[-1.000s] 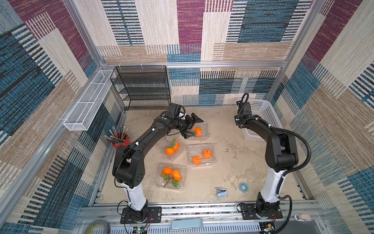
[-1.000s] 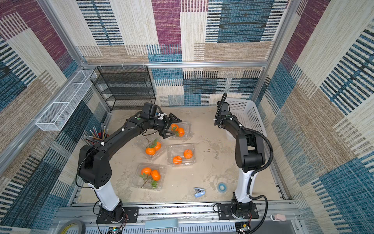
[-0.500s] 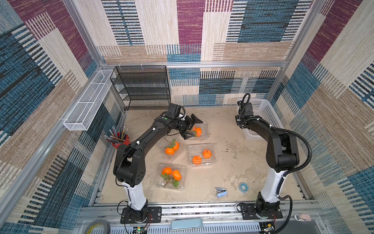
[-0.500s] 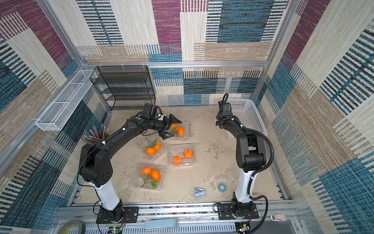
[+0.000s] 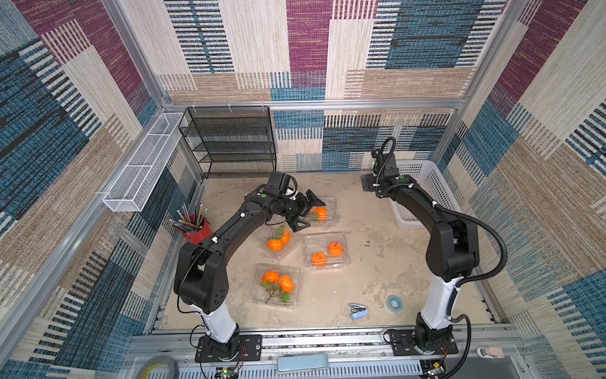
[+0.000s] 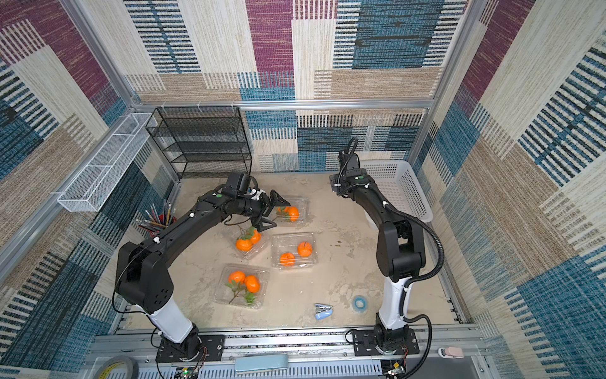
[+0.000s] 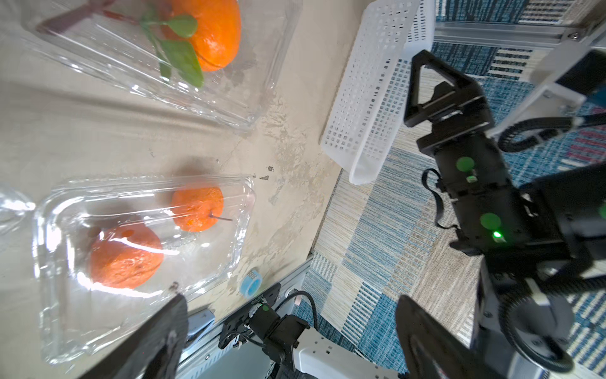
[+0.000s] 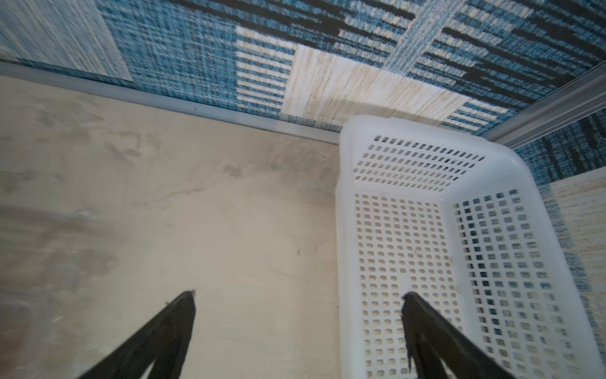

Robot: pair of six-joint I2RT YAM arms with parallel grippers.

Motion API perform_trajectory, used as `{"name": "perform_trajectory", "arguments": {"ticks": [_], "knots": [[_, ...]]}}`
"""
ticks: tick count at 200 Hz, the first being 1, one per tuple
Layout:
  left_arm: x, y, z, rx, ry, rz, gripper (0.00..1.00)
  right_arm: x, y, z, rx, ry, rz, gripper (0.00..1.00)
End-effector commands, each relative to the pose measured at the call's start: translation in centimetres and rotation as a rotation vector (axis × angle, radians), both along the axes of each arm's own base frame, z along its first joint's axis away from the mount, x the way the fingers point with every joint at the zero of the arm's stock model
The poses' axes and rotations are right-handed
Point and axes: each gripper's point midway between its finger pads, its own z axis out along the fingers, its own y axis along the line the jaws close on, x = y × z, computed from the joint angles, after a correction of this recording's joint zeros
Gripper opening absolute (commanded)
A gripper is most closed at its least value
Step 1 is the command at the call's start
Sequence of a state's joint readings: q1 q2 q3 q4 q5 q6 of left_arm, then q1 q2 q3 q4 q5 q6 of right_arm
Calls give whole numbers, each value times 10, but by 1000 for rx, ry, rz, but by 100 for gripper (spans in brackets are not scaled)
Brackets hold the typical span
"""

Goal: Take oranges out of containers
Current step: Move the basket to the corner of the board, then open the packing box at the center of the board.

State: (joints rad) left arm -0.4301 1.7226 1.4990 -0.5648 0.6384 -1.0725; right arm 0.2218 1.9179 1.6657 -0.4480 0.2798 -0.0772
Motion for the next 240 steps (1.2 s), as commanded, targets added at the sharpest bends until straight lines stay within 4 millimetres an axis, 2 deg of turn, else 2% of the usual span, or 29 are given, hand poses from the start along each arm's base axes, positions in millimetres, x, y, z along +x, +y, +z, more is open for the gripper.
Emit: {"name": "perform_trajectory", "arguments": {"ticks": [1, 16, 20, 44, 66, 82, 113, 146, 183, 207, 240], "knots": [[-6, 26, -8, 183, -45, -12, 100, -21, 19, 10, 206, 34, -48, 98], [-3, 40, -10, 257, -69, -16, 100, -37, 38, 14, 371, 52, -30, 98], [-2, 45, -12, 279, -65, -14, 100, -45, 43, 5, 417, 80, -32, 98], [11, 66, -23, 296, -22, 8, 99, -72, 75, -9, 630, 152, 13, 98], [29, 59, -30, 206, 22, -36, 100, -92, 97, -29, 782, 222, 44, 98], [41, 45, -31, 139, 40, -86, 100, -99, 110, -39, 839, 260, 74, 98], [62, 39, -43, 151, 60, -72, 99, -96, 123, -53, 874, 308, 118, 99], [85, 43, -60, 192, 61, -43, 100, -90, 142, -66, 954, 378, 162, 97], [96, 51, -75, 237, 74, -13, 99, -83, 153, -73, 968, 411, 191, 96], [102, 47, -91, 231, 90, -36, 100, -81, 159, -83, 971, 430, 203, 95], [107, 42, -110, 213, 86, -94, 100, -82, 173, -97, 980, 446, 207, 86]]}}
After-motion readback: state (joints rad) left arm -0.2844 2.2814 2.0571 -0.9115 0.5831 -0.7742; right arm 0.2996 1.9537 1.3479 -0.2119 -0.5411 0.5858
